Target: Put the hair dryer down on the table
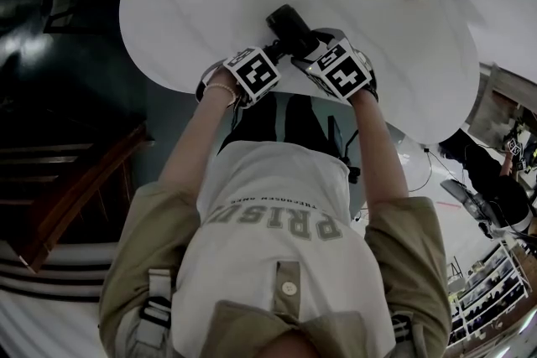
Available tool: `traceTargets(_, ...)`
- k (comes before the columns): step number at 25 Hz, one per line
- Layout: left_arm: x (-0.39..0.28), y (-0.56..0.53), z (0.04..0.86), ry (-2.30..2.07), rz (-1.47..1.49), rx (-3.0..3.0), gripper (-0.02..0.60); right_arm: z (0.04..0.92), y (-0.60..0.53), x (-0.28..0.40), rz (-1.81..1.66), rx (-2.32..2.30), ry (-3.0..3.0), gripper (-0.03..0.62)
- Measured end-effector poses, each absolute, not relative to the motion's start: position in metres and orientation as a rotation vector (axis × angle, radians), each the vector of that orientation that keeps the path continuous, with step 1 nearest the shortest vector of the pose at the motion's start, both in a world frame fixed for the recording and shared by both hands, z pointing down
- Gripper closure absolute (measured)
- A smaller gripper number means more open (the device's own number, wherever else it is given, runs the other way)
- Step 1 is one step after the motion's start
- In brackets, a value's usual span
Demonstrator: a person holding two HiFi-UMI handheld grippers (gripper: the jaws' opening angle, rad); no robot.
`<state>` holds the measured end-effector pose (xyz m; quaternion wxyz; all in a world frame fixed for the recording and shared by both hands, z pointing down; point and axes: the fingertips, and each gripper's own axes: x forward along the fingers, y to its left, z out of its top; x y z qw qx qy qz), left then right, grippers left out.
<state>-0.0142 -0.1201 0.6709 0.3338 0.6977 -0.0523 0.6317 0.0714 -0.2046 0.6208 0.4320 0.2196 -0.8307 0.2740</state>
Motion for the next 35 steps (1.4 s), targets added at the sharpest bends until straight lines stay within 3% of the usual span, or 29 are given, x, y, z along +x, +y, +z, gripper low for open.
traceTargets(35, -0.022, -0.118, 0.664, 0.047, 1.556, 1.729, 0.431, 0.636, -0.207, 0.067, 0.821, 0.516, -2.033, 0.270)
